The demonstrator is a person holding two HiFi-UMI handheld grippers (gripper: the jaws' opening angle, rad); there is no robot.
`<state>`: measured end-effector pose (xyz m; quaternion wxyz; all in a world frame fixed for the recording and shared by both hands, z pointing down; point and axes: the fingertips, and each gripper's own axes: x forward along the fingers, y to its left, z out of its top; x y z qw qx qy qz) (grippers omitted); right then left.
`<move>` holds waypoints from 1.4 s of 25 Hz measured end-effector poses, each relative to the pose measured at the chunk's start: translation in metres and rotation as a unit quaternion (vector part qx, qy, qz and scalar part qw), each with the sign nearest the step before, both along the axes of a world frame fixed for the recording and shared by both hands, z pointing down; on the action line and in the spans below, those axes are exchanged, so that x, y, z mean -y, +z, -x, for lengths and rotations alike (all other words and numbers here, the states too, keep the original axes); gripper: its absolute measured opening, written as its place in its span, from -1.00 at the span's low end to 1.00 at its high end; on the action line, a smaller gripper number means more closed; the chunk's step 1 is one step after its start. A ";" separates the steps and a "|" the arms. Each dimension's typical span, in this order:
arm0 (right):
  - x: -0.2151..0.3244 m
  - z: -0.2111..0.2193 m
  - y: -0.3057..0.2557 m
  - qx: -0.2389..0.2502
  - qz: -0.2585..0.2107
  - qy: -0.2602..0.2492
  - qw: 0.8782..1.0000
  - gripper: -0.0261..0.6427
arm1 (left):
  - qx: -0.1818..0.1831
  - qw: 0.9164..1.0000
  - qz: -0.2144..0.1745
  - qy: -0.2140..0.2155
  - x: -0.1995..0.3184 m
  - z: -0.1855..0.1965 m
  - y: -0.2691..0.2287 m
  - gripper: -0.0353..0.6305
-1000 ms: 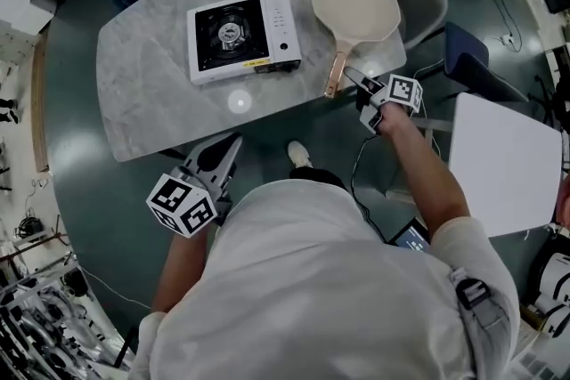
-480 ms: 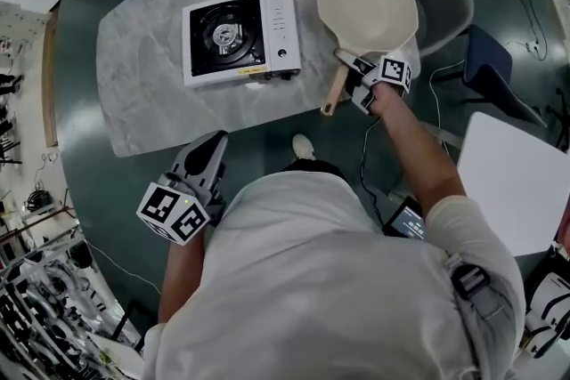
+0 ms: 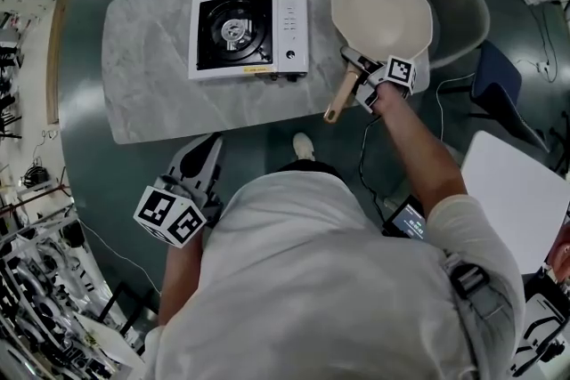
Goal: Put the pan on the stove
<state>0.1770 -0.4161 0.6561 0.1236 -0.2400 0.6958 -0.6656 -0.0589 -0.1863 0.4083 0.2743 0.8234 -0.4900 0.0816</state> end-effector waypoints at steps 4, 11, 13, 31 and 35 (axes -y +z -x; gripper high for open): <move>-0.002 -0.002 -0.003 -0.003 0.006 -0.001 1.000 -0.43 | 0.001 1.000 0.000 -0.003 -0.001 0.001 -0.002 -0.83; -0.009 -0.016 -0.016 -0.021 0.005 -0.023 1.000 -0.42 | -0.004 1.000 -0.008 -0.004 -0.004 0.004 -0.003 -0.83; -0.014 -0.020 -0.021 -0.024 0.007 -0.031 0.999 -0.43 | -0.006 1.000 -0.009 -0.004 -0.005 0.003 -0.004 -0.83; -0.051 0.025 -0.132 0.019 -0.029 -0.155 0.987 -0.42 | -0.033 0.999 -0.021 -0.012 -0.014 -0.003 0.004 -0.83; -0.055 0.057 -0.147 0.031 -0.035 -0.199 0.979 -0.42 | -0.035 0.999 -0.027 -0.022 -0.014 0.000 0.003 -0.83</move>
